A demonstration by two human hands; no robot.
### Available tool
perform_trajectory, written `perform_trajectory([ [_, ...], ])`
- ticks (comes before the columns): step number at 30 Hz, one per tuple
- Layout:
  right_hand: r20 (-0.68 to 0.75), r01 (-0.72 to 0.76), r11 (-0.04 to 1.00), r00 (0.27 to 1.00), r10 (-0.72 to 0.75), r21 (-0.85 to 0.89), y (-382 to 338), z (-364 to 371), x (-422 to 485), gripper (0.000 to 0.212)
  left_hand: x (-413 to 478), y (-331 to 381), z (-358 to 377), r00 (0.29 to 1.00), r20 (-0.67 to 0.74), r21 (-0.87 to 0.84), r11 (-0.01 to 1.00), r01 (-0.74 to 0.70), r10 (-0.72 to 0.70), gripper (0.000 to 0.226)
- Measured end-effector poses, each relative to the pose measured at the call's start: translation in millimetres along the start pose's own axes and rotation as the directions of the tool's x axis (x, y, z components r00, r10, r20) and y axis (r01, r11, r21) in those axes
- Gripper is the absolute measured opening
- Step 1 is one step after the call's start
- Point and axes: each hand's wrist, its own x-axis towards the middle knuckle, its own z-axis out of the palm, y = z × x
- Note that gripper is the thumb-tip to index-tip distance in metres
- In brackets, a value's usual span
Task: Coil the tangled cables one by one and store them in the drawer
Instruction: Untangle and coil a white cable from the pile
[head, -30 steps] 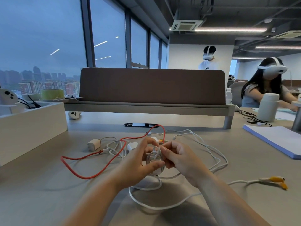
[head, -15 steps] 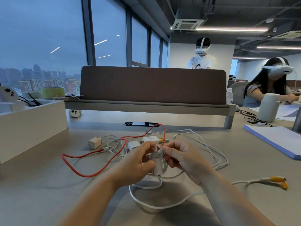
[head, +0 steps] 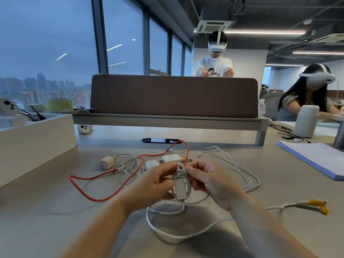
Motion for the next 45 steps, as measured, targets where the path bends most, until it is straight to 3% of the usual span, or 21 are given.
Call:
perform_trajectory([
  [14, -0.152, 0.104, 0.994, 0.982, -0.109, -0.044, 5.1, 3.7, 4.0, 0.01, 3.1, -0.4, 4.5, 0.975, -0.201, -0.032, 0.994, -0.101, 0.092, 0.046],
  [22, -0.238, 0.208, 0.976, 0.947, -0.218, -0.066, 7.0, 12.5, 4.5, 0.007, 10.2, -11.5, 0.1, 0.91, -0.406, -0.064, 0.99, -0.128, 0.091, 0.035],
  [26, -0.247, 0.214, 0.976, 0.944, -0.218, -0.042, 6.1, 10.4, 3.9, 0.007, 11.5, -14.1, 0.8, 0.917, -0.394, -0.115, 0.988, -0.107, 0.054, 0.034],
  [33, -0.194, 0.217, 0.975, 0.956, -0.221, -0.042, 2.9, 8.5, 1.1, 0.007, 10.9, -15.6, -2.0, 0.915, -0.385, 0.037, 0.993, -0.116, 0.121, 0.031],
  [37, -0.13, 0.257, 0.966, 0.957, -0.26, -0.037, 0.8, 8.4, -1.3, 0.018, 10.4, -17.5, -2.8, 0.926, -0.357, 0.056, 0.992, -0.114, 0.127, 0.026],
  [45, -0.146, 0.31, 0.946, 0.935, -0.322, -0.099, 3.2, 5.8, 0.3, 0.022, 10.6, -15.0, -0.3, 0.892, -0.37, 0.273, 0.948, -0.162, 0.259, 0.035],
])
